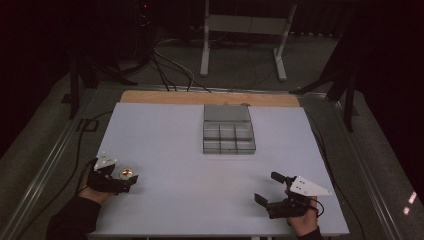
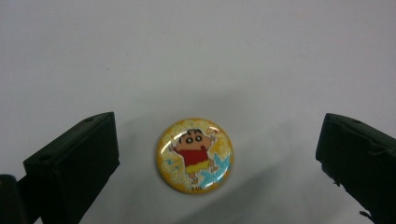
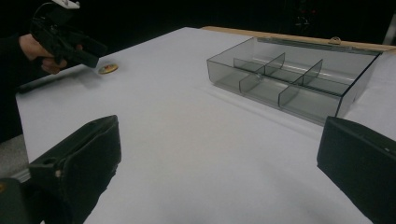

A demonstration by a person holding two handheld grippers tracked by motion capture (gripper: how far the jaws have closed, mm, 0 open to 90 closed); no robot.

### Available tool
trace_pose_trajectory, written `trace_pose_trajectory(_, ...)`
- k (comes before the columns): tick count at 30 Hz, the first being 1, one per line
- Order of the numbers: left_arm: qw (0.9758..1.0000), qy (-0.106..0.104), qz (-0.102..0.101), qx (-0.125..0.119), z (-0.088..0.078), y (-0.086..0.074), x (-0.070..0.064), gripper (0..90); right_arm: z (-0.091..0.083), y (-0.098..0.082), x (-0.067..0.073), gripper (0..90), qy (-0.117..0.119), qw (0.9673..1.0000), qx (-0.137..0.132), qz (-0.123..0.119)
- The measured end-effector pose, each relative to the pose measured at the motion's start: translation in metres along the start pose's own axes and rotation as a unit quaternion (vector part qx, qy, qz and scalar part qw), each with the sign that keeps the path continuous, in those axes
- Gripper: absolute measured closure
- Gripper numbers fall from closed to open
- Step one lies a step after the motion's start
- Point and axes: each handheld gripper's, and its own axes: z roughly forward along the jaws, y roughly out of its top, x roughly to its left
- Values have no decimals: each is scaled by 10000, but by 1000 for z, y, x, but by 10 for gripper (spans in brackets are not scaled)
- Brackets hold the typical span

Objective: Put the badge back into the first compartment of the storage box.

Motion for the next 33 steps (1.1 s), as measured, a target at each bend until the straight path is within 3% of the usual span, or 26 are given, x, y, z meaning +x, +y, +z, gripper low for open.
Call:
trace_pose_trajectory(11,9995,197,-131,219,1,1,0,65,0,0,0,0,31,10000,18,16)
trace_pose_trajectory(15,9987,362,-167,318,3,1,1,153,0,0,0,0,31,10000,24,8)
trace_pose_trajectory(33,9980,412,-71,469,9,0,0,412,0,-1,0,0,19,10000,54,-17)
